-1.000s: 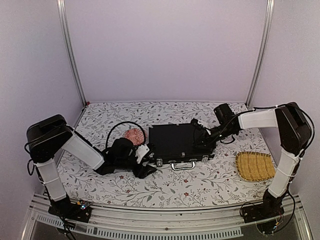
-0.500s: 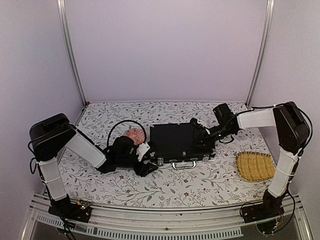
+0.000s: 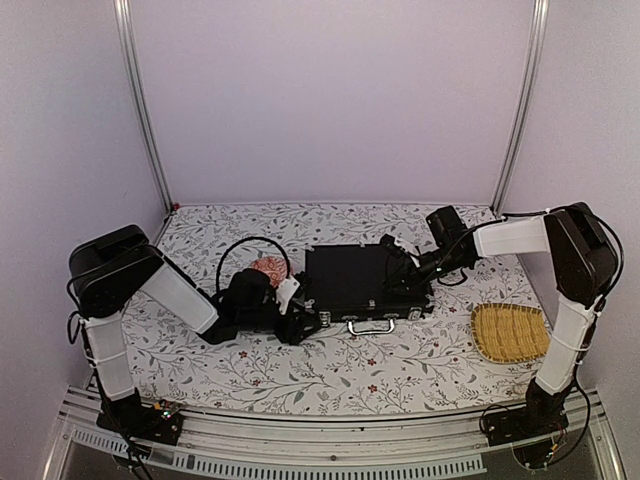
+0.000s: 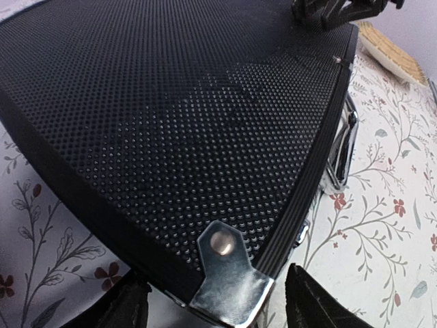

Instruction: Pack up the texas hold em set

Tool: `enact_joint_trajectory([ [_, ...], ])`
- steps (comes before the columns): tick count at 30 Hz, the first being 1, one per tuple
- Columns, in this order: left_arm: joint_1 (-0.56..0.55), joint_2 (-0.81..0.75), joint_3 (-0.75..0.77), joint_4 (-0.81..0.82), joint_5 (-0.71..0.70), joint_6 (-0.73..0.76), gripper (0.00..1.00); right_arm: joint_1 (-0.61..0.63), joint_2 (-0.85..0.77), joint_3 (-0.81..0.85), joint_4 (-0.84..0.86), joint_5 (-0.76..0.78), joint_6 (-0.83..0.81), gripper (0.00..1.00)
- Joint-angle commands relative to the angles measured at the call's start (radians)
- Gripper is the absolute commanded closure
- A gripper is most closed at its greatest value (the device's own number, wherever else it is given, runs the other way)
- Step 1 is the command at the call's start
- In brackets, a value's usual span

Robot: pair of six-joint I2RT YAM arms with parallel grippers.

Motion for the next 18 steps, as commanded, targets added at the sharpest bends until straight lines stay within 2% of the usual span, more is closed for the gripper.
enact_joint_trajectory([
  [1, -0.014, 0.071, 0.044, 0.089, 0.042, -0.054, 0.32, 0.022, 0.107, -0.067, -0.175, 0.155, 0.006, 0.76],
  [8, -0.043, 0.101, 0.044, 0.156, -0.062, -0.136, 0.53, 0.037, 0.113, -0.067, -0.176, 0.169, 0.003, 0.76],
  [13, -0.093, 0.107, 0.04, 0.191, -0.173, -0.178, 0.63, 0.045, 0.118, -0.064, -0.177, 0.171, 0.004, 0.76],
  [18, -0.146, 0.115, 0.048, 0.194, -0.248, -0.196, 0.57, 0.046, 0.119, -0.065, -0.178, 0.176, 0.005, 0.76],
])
